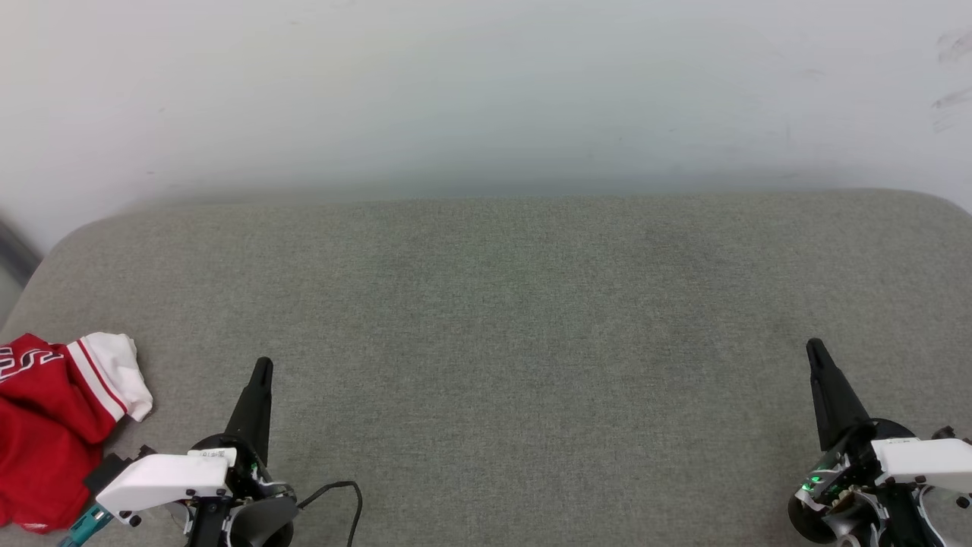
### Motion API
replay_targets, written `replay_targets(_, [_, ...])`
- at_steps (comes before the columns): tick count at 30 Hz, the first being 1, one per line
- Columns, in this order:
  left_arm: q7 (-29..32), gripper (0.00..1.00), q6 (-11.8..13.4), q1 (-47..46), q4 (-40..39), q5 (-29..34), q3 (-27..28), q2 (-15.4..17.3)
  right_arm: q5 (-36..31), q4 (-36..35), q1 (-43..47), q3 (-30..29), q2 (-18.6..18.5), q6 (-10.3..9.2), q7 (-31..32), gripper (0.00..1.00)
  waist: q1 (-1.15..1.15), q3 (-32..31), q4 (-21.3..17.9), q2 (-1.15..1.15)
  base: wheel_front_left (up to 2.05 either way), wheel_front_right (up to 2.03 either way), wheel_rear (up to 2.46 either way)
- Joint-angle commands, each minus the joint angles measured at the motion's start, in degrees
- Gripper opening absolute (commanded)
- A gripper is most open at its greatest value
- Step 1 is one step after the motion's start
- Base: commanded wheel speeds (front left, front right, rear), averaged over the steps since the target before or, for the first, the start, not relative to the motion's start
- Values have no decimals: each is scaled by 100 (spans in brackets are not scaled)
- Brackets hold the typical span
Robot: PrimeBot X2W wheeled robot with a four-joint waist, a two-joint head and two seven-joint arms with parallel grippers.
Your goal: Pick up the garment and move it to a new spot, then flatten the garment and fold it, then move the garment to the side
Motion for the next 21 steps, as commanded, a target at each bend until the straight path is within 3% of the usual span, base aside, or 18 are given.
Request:
replay_targets(1, [-3, 0, -11, -30, -2, -2, 8, -13, -24, 6, -74, 3, 22, -2, 0, 0, 0, 0, 0, 0, 0, 0, 0])
replay_targets(21, [-3, 0, -11, -30, -2, -2, 8, -13, -24, 6, -74, 4, 22, -2, 0, 0, 0, 0, 0, 0, 0, 0, 0])
